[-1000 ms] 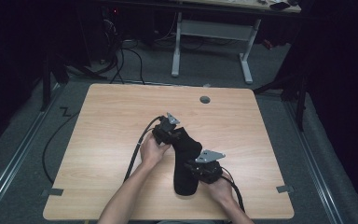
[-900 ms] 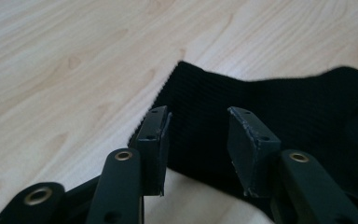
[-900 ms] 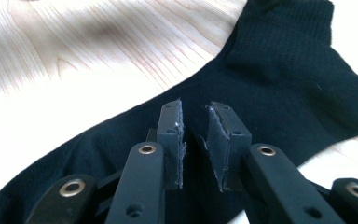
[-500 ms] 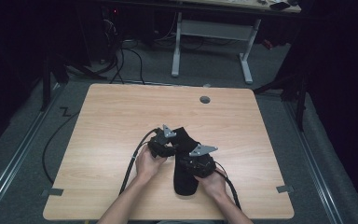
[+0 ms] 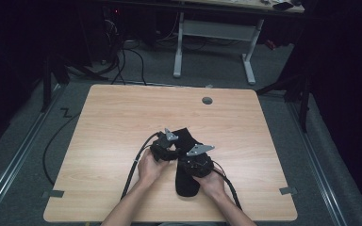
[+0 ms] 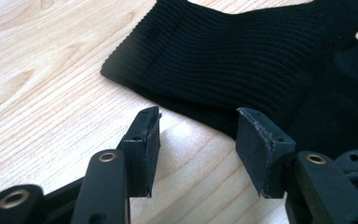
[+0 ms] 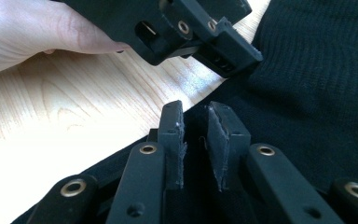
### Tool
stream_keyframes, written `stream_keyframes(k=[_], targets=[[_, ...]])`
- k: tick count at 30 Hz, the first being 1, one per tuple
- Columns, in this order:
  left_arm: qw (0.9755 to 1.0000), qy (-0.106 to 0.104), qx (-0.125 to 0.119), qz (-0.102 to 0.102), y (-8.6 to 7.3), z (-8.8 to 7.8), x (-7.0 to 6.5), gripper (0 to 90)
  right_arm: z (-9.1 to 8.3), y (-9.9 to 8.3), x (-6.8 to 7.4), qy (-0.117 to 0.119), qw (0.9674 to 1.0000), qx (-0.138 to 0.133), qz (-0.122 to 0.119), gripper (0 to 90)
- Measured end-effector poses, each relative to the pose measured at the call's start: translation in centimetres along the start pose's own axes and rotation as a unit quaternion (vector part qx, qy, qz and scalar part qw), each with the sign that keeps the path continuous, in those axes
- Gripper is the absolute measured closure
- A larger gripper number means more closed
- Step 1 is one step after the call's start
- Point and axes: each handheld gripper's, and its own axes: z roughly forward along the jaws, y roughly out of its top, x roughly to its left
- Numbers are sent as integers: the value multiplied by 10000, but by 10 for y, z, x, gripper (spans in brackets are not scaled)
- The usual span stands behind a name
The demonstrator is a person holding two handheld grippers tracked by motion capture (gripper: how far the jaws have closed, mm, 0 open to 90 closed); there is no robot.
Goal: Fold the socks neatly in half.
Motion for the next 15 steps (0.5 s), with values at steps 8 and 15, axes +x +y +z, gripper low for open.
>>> stream_keyframes(k=[8,15], targets=[[9998,153,-90,20,2,3,-5,509,0,0,1,-90,9997,63,-203,896],[9996,234,-134,41,2,5,-7,518,-8,4,5,-89,9994,-126,-312,900]])
